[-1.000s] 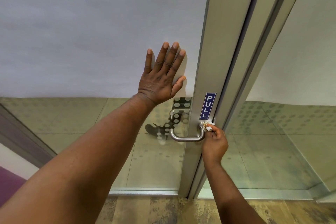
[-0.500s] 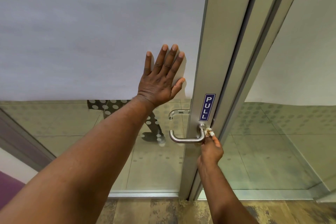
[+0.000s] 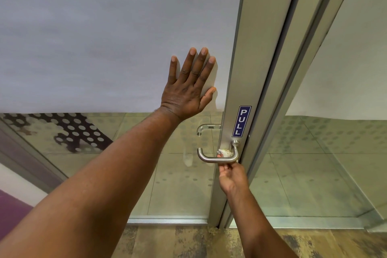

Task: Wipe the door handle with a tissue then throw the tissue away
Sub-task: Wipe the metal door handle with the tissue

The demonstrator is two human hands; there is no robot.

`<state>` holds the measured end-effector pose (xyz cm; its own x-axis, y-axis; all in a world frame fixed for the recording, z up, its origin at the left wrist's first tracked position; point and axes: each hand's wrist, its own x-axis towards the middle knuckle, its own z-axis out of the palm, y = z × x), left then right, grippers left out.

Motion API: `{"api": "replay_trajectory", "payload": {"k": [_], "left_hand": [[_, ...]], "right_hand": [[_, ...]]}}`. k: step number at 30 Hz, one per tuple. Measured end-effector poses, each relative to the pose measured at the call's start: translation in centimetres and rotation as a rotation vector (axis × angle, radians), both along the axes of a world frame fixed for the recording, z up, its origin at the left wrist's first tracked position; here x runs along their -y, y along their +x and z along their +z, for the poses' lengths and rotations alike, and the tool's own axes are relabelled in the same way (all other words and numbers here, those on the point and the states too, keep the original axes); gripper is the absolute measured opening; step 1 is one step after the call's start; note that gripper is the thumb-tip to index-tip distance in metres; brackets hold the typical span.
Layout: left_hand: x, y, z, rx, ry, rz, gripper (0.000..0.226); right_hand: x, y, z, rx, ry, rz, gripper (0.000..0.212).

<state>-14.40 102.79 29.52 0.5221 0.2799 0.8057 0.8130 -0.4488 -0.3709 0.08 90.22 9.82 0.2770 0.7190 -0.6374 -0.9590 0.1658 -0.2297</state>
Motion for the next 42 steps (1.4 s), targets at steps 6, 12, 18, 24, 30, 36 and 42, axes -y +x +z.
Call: {"api": "replay_trajectory", "payload": {"k": [6,12,18,24,30,36,42], "left_hand": [[0.1,0.0,0.1,-0.002,0.021,0.003,0.080],[-0.2,0.0,-0.1,0.017,0.019,0.007,0.083],[-0.3,0.1,-0.2,0.014,0.025,-0.004,0.082],[-0.4,0.0,-0.3,0.009,0.023,0.009,0.081],[-0.3,0.0,-0.1,0.001,0.014,0.015,0.081],[-0.2,0.0,-0.2,-0.001,0.018,-0.003,0.082],[-0.1,0.0,-0.2,-0.008,0.002,-0.004,0.081]], "right_hand": [[0.1,-0.3,0.4,-0.082,0.081,0.034,0.031],[0.3,-0.8,-0.3,-0.145,0.198,-0.010,0.034],[-0.1,-0.9,-0.3,-0.171,0.235,-0.074,0.040],[0.4,0.0,-0.8,-0.112,0.088,-0.038,0.039],[1.4,2.1,-1.7,-0.037,-0.005,-0.085,0.034],[1.5,3.8,-0.4,0.156,0.017,-0.113,0.026],[1.6,3.7,1.2,0.572,0.006,-0.134,0.023]]}}
